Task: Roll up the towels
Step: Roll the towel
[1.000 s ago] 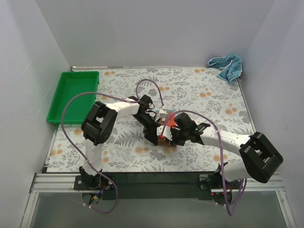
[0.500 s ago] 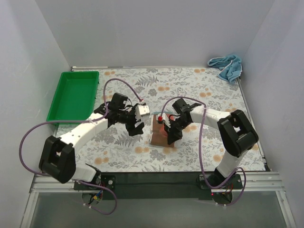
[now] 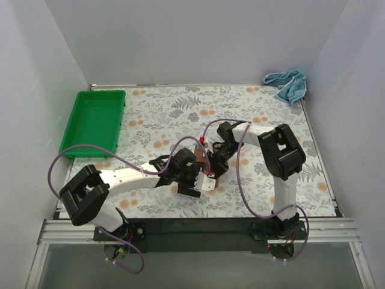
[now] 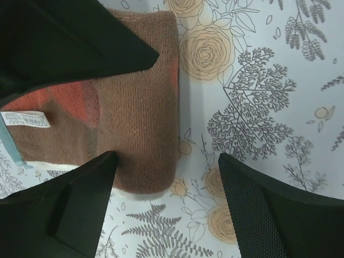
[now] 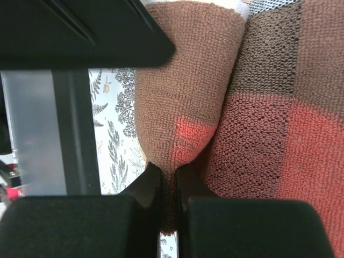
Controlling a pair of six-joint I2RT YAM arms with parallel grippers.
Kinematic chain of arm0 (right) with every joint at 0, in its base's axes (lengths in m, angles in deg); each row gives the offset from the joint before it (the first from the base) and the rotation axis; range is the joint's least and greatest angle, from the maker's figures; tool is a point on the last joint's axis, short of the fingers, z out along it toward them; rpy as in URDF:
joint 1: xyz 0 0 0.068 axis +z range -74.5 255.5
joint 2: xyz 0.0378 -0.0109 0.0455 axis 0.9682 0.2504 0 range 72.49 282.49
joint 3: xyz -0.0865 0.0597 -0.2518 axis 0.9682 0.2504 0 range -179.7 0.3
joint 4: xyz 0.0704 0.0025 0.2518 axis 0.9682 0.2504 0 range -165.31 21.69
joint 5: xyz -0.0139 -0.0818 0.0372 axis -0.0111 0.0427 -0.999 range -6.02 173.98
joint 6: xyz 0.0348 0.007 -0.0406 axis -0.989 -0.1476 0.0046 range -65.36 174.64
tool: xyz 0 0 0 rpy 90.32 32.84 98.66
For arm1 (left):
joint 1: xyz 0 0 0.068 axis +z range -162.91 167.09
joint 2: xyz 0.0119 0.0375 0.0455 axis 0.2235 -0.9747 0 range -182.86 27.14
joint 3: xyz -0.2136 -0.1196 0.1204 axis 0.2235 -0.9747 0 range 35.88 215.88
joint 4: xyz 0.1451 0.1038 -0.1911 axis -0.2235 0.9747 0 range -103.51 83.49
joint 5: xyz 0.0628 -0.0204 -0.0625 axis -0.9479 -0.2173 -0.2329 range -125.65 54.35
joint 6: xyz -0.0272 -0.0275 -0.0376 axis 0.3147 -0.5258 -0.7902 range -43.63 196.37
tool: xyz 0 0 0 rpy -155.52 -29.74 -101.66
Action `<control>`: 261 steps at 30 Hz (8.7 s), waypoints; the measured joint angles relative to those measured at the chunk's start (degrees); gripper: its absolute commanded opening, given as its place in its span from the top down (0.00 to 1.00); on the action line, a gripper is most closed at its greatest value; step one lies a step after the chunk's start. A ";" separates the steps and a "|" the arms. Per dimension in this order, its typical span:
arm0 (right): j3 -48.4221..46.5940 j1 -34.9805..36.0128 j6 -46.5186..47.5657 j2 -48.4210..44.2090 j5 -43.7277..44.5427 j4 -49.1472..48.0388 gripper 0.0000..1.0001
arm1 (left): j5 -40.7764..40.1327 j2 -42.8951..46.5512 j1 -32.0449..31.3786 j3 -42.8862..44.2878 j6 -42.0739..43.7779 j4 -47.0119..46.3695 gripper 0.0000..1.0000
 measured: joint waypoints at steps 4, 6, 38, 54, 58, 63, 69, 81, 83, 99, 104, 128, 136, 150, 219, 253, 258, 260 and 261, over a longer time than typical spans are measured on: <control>-1.70 -0.07 0.20 2.01 -0.76 2.49 0.99 | -3.17 -3.26 -1.90 -0.15 2.03 -4.02 0.28; -2.32 -0.15 0.33 2.84 -1.14 3.32 0.98 | -3.98 -4.24 -2.38 -0.31 3.10 -6.01 0.30; -18.05 -20.06 -6.78 -10.88 1.81 6.93 0.24 | 8.94 -17.31 0.83 16.22 -4.87 12.81 0.89; 5.27 -4.72 -4.98 -41.40 13.68 -1.57 0.33 | 38.14 -40.41 14.93 38.45 -6.73 37.94 0.80; 14.14 10.38 -6.21 -43.10 25.53 -10.27 0.23 | 40.70 -44.11 15.93 42.27 -6.69 42.40 0.77; 18.71 20.00 -6.32 -39.34 38.62 -20.26 0.20 | 43.36 -47.63 16.98 45.68 -6.69 46.82 0.75; 20.98 22.97 -6.36 -32.00 44.35 -29.16 0.30 | 44.26 -48.92 17.38 46.95 -6.73 48.61 0.73; 23.47 22.10 -5.57 -27.12 42.38 -33.86 0.99 | 44.11 -45.79 18.27 43.08 -9.49 44.59 0.59; 23.45 20.61 -5.49 -27.12 39.80 -33.88 0.99 | 43.21 -43.43 18.75 40.61 -10.23 42.14 0.51; 5.53 6.86 -3.02 -10.25 12.94 -13.70 0.99 | 24.57 -11.13 36.54 20.87 -12.28 20.96 0.32; -2.03 4.09 -2.80 -2.16 6.14 -5.22 0.99 | 19.12 4.20 30.86 11.74 -8.68 15.54 0.30; -14.82 -0.22 -1.38 15.19 -7.74 14.91 0.90 | -8.22 -4.46 -2.54 -3.96 6.19 -12.00 0.33; -14.82 -0.50 -0.46 15.74 -8.20 16.17 0.90 | -10.29 -2.49 -3.17 -5.03 6.88 -13.60 0.27; -14.84 0.17 1.14 16.59 -8.61 18.32 0.88 | -7.30 -4.33 -3.37 -3.63 6.97 -15.19 0.29; 26.86 26.71 -3.37 -30.56 46.93 -40.11 0.71 | 50.60 -50.95 20.68 45.55 -3.58 51.78 0.61; -6.78 2.45 -1.73 3.02 -2.51 1.77 0.99 | 24.20 -3.91 37.29 19.10 -7.54 25.24 0.22; -11.93 0.09 -1.27 10.03 -8.04 8.79 0.99 | 12.41 9.16 19.78 8.11 -1.16 17.03 0.21; -13.20 -0.44 -1.27 12.07 -9.55 10.80 0.99 | 9.22 10.05 13.62 5.35 0.68 15.19 0.20; -13.84 -0.70 -1.31 13.03 -10.16 11.67 0.99 | 7.32 9.81 11.06 4.37 1.62 14.14 0.20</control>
